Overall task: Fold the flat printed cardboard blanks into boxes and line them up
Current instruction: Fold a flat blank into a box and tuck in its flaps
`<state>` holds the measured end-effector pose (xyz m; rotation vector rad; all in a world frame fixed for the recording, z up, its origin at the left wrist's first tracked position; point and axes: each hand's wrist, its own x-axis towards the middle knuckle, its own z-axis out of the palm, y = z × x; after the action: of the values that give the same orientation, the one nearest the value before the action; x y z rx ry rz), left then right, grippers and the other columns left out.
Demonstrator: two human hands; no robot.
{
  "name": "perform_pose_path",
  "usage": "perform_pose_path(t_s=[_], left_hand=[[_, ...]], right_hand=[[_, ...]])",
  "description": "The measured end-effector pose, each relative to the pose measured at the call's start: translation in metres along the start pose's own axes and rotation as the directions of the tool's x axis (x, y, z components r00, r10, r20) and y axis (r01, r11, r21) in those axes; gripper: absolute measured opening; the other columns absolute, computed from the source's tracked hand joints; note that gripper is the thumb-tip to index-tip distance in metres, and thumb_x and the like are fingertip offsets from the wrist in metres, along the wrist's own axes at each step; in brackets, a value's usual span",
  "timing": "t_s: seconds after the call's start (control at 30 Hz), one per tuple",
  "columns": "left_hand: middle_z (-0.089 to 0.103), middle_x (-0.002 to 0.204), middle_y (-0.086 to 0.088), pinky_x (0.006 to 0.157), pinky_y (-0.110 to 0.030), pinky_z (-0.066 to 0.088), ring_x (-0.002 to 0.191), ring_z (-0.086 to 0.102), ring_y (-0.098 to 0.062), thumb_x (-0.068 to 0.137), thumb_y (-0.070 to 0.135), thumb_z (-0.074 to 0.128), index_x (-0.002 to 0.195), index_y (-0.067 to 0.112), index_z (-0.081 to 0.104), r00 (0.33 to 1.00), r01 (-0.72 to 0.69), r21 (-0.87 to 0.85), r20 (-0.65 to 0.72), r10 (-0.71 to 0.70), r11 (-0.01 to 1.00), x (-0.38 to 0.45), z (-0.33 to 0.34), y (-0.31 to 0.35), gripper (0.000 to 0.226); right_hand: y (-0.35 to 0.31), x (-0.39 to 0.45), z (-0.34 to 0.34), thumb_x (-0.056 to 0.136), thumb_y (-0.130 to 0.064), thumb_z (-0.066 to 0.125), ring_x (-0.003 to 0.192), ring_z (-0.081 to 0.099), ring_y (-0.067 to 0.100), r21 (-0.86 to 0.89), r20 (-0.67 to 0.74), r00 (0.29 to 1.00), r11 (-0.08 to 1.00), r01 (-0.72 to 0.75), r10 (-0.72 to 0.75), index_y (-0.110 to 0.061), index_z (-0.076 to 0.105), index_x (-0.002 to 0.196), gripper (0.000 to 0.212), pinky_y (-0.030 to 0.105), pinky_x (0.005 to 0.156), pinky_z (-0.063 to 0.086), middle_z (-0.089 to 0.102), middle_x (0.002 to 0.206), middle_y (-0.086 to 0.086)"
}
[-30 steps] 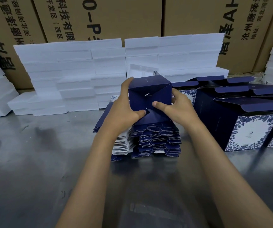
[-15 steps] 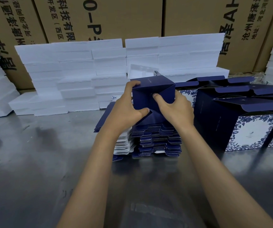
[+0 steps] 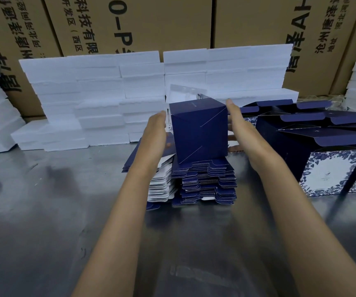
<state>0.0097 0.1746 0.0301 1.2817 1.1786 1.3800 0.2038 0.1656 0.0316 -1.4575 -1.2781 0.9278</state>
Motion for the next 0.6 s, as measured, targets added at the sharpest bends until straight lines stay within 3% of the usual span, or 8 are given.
perform_pose_path(t_s=[0.13, 0.27, 0.3, 0.33, 0.37, 0.4, 0.5, 0.6], left_hand=[[0.066, 0.101, -0.01, 0.094, -0.043, 0.054, 0.088, 0.055, -0.024, 0.104, 0.039, 0.042, 0.122, 0.015, 0.063, 0.992, 0.117, -0.033, 0.059, -0.115, 0.993, -0.006, 0.008, 0.001, 0.036], [0.042, 0.075, 0.005, 0.065, -0.035, 0.04, 0.082, 0.038, -0.024, 0.1, 0.034, 0.053, 0.082, 0.025, 0.053, 0.992, 0.105, -0.104, 0.084, -0.096, 0.989, -0.015, 0.011, 0.013, 0.02], [0.045, 0.078, 0.008, 0.069, -0.036, 0.044, 0.081, 0.046, -0.022, 0.098, 0.036, 0.056, 0.09, 0.029, 0.053, 0.992, 0.087, -0.12, 0.096, -0.075, 0.989, -0.016, 0.01, 0.013, 0.011], [0.054, 0.089, 0.009, 0.076, -0.035, 0.052, 0.085, 0.058, -0.019, 0.095, 0.04, 0.061, 0.108, 0.033, 0.054, 0.991, 0.078, -0.127, 0.116, -0.064, 0.989, -0.019, 0.008, 0.012, 0.017], [0.058, 0.104, 0.008, 0.088, -0.035, 0.055, 0.097, 0.064, -0.019, 0.09, 0.045, 0.068, 0.128, 0.035, 0.047, 0.988, 0.079, -0.125, 0.14, -0.061, 0.989, -0.02, 0.005, 0.011, 0.045], [0.056, 0.115, 0.01, 0.1, -0.039, 0.052, 0.112, 0.062, -0.022, 0.083, 0.05, 0.075, 0.142, 0.038, 0.035, 0.987, 0.068, -0.124, 0.152, -0.049, 0.99, -0.022, 0.001, 0.009, 0.072], [0.039, 0.137, 0.018, 0.116, -0.044, 0.037, 0.135, 0.045, -0.026, 0.063, 0.059, 0.086, 0.153, 0.047, 0.012, 0.991, -0.003, -0.099, 0.134, 0.016, 0.995, -0.027, -0.006, 0.012, 0.117], [0.041, 0.154, -0.002, 0.106, -0.039, 0.045, 0.131, 0.053, -0.019, 0.063, 0.055, 0.087, 0.153, 0.049, 0.011, 0.997, -0.04, -0.134, 0.055, 0.048, 0.99, -0.037, -0.015, 0.016, 0.118]], right_hand=[[-0.001, 0.0, 0.005, 0.075, -0.093, 0.031, 0.134, 0.051, 0.017, 0.012, -0.025, 1.0, 1.0, -0.006, 0.006, -0.033, 0.054, 0.143, 0.093, 0.036, 0.092, 0.037, 0.053, 0.15, -0.006], [-0.003, -0.001, 0.001, 0.083, -0.087, 0.033, 0.103, 0.054, -0.002, 0.054, -0.082, 0.996, 0.998, 0.039, -0.035, -0.029, 0.064, 0.11, 0.071, 0.025, 0.068, 0.036, 0.065, 0.119, -0.006], [-0.004, -0.003, -0.002, 0.085, -0.086, 0.034, 0.099, 0.053, -0.004, 0.082, -0.076, 0.996, 0.995, 0.05, -0.043, -0.035, 0.064, 0.11, 0.065, 0.026, 0.068, 0.037, 0.058, 0.127, -0.003], [-0.006, -0.005, -0.006, 0.085, -0.085, 0.035, 0.097, 0.056, -0.002, 0.1, -0.062, 0.997, 0.993, 0.061, -0.055, -0.042, 0.064, 0.109, 0.057, 0.027, 0.072, 0.039, 0.067, 0.109, -0.015], [-0.009, -0.007, -0.01, 0.086, -0.082, 0.038, 0.096, 0.06, 0.001, 0.117, -0.055, 0.996, 0.99, 0.076, -0.07, -0.043, 0.066, 0.109, 0.053, 0.029, 0.074, 0.04, 0.057, 0.096, -0.029], [-0.011, -0.01, -0.014, 0.088, -0.077, 0.043, 0.096, 0.064, 0.004, 0.137, -0.057, 0.995, 0.986, 0.094, -0.087, -0.042, 0.069, 0.106, 0.047, 0.03, 0.078, 0.046, 0.07, 0.102, -0.023], [-0.01, -0.024, -0.025, 0.094, -0.051, 0.05, 0.085, 0.071, 0.013, 0.261, -0.054, 0.988, 0.953, 0.154, -0.145, -0.033, 0.067, 0.09, 0.025, 0.032, 0.071, 0.058, 0.064, 0.09, -0.008], [0.0, -0.044, -0.025, 0.096, -0.032, 0.047, 0.082, 0.062, 0.019, 0.344, -0.012, 0.987, 0.927, 0.152, -0.157, -0.023, 0.063, 0.089, 0.02, 0.037, 0.076, 0.053, 0.061, 0.088, 0.001]])
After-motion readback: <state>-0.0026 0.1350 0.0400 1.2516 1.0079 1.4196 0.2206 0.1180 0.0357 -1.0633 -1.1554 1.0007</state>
